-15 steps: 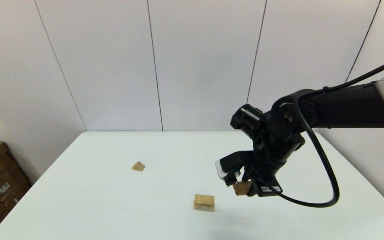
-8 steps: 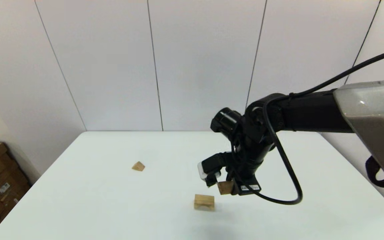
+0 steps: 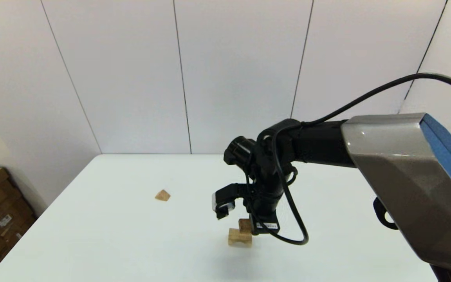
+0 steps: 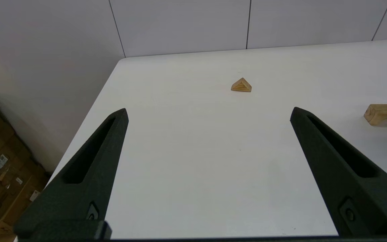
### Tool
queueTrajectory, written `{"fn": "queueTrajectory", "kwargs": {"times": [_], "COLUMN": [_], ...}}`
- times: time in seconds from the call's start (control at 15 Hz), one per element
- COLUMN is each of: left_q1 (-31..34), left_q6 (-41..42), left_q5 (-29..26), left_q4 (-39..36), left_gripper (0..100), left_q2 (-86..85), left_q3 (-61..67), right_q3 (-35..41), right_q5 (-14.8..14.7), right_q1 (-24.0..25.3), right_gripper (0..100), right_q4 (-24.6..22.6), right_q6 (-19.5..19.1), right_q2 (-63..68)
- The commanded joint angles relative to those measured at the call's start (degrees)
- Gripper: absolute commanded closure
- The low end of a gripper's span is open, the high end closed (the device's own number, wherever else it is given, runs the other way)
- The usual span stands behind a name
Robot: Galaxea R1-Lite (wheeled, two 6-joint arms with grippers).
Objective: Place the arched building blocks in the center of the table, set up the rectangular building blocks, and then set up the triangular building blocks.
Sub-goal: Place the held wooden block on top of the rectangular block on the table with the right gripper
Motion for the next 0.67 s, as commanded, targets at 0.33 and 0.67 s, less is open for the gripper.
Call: {"fn": "queueTrajectory", "kwargs": {"times": [0.33,0.67], "left_q1": [0.05,0.05], "left_q6": [0.00,0.00], "left_q5": [0.00,0.00], "left_q4": [-0.01,-0.01], "left_gripper": [0,0], "left_q2": [0.05,0.05], "left_q3": [0.00,0.09], "right_q3": [-0.21,-0.21], "right_q5": [1.82,2.61], "right_q1": [1.66,2.71], "right_gripper": [100,100], "right_q4": [0.21,-2.07], "right_q6": [12.95,14.27], "right_q2": [2.09,2.53]}}
